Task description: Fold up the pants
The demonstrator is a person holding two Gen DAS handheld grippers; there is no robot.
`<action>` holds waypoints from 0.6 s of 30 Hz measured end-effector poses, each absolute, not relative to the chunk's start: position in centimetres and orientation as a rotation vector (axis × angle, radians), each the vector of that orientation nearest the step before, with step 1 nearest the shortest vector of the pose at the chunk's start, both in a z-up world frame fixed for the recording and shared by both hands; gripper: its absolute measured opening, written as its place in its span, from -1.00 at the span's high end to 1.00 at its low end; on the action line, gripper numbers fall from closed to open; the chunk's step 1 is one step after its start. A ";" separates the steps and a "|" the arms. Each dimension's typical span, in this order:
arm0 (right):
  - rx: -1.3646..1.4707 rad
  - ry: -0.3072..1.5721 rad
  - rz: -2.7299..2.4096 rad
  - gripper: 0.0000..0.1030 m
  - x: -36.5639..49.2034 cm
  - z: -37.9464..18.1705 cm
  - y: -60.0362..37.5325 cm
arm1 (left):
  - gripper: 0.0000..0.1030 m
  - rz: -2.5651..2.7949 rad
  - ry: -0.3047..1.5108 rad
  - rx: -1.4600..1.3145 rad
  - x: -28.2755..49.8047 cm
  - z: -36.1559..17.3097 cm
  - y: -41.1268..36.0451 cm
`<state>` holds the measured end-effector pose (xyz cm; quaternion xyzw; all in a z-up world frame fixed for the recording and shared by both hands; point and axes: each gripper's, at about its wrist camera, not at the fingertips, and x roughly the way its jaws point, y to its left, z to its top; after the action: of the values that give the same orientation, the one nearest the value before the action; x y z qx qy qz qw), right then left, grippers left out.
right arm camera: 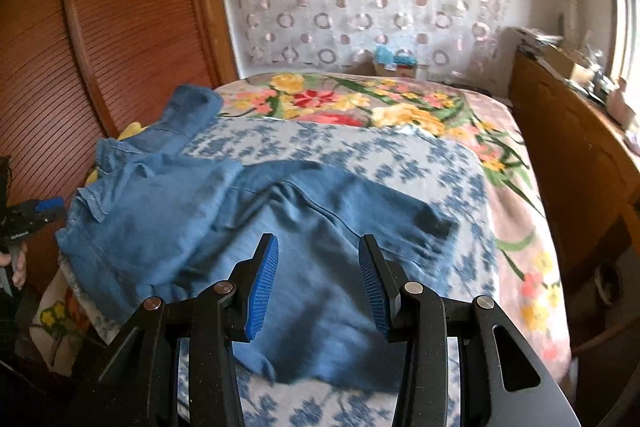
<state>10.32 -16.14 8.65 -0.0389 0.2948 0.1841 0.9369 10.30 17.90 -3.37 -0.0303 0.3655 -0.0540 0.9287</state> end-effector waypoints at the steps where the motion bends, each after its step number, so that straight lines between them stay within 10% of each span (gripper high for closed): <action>1: -0.073 0.604 0.364 0.13 10.2 8.6 -16.8 | 0.01 -0.118 0.746 -0.056 10.7 -3.3 17.4; 18: -0.056 0.594 0.147 0.12 4.0 12.3 -25.6 | 0.01 -0.076 0.792 0.089 16.4 -5.1 13.6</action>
<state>4.05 -25.63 12.28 -0.0274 0.2924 0.0726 0.9532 16.40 13.58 -5.15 0.0434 0.3856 -0.0368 0.9209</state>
